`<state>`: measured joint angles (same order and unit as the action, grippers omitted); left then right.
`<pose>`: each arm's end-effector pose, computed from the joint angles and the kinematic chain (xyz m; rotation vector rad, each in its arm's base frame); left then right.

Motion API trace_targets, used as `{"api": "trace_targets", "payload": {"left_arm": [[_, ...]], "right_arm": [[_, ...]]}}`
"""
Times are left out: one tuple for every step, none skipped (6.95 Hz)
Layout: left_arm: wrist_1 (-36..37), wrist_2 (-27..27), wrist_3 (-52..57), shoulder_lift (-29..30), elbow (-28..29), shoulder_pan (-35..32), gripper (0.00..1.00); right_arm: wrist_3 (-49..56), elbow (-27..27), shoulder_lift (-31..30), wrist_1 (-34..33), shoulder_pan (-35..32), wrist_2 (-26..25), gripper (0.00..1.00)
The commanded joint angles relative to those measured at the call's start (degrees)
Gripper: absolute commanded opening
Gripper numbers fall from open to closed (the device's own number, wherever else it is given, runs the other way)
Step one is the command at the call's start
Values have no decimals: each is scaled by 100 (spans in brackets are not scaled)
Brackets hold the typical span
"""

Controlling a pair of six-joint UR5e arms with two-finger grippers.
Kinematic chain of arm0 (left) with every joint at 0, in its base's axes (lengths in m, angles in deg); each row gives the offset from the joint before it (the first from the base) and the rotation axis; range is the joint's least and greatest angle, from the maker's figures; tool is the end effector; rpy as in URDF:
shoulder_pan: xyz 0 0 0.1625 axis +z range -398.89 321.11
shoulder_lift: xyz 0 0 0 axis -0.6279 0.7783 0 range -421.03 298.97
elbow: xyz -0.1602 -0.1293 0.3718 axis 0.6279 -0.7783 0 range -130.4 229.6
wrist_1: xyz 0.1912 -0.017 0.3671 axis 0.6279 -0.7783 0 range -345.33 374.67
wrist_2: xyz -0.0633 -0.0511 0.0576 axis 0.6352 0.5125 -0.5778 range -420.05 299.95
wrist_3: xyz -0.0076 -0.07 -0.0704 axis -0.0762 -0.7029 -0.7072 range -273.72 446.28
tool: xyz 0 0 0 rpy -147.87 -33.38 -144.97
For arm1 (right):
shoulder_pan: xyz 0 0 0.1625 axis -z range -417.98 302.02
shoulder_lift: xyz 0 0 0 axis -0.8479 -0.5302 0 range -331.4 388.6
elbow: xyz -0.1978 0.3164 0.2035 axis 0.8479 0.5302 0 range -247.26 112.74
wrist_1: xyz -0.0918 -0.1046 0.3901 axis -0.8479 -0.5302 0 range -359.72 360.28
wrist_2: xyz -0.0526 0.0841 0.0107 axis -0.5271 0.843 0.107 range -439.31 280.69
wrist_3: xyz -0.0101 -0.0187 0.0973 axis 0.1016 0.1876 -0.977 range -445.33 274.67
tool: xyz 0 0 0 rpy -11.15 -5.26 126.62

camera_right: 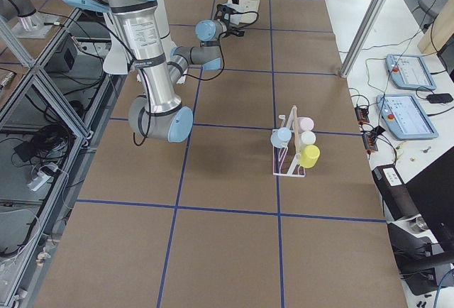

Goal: Transfer IKEA cup to right arm and place on rack

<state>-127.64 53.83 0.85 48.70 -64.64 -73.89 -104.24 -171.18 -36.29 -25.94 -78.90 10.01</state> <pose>0.3606 -0.3661 0.1812 0.2630 1.6505 -0.0510 -0.4750 -0.3255 0.1811 1.3276 -1.2694 -0.6117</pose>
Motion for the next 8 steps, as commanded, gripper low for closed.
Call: {"api": "trace_targets", "payload": {"left_arm": [[1, -15, 0, -30, 25, 71, 0], [1, -224, 0, -13, 42, 211, 0], [1, -295, 0, -4, 51, 317, 0], [1, -296, 0, -13, 69, 327, 0], [1, -296, 0, -30, 78, 327, 0], [1, -296, 0, -48, 78, 327, 0], [1, -305, 0, -65, 78, 327, 0], [1, -305, 0, -74, 78, 327, 0]], "right_arm": [[1, -5, 3, 21, 0, -2, 100], [1, -5, 3, 21, 0, -11, 99], [1, -14, 3, 21, 0, -28, 99], [1, -14, 3, 21, 0, -29, 99], [1, -14, 3, 21, 0, -29, 99], [1, -22, 3, 21, 0, -37, 99], [1, -31, 3, 21, 0, -37, 97], [1, -31, 3, 21, 0, -37, 96]]}}
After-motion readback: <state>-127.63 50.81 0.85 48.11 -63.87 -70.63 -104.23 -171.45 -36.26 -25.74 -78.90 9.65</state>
